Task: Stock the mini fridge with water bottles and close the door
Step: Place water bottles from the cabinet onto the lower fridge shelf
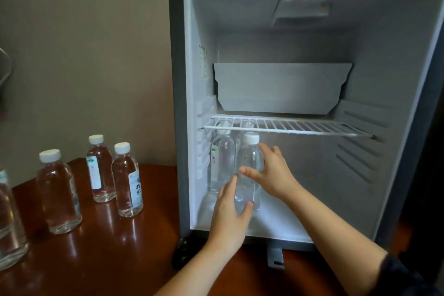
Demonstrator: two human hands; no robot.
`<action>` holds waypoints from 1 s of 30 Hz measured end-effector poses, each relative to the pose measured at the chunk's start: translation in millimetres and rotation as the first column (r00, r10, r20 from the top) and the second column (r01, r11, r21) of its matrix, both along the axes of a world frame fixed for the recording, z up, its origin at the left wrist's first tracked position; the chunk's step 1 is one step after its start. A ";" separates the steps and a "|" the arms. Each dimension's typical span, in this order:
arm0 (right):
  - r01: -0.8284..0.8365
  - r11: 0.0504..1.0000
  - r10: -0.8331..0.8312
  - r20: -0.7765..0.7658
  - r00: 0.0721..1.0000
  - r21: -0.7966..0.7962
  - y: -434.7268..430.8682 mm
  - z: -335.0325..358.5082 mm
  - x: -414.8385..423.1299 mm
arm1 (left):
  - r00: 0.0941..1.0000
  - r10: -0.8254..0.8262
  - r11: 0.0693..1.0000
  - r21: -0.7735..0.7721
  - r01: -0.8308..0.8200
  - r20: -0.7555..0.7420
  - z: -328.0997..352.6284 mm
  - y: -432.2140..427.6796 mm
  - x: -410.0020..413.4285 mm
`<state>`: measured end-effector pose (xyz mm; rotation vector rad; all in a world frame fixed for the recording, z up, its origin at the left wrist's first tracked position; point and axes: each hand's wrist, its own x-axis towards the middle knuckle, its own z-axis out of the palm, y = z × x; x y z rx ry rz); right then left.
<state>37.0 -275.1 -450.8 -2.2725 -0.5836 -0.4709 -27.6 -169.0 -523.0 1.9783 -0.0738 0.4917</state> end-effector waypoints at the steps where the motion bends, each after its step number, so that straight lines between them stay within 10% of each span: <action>1: 0.010 1.000 -0.010 -0.008 1.000 -0.001 1.7 0.6 4.8 | 1.000 -0.006 1.000 0.021 0.005 0.006 0.1 -0.3 1.9; 30: 0.198 0.954 -0.225 -0.106 0.969 -0.224 10.7 6.9 -23.5 | 0.969 -0.095 0.955 0.252 0.153 -0.228 30.2 51.6 -20.5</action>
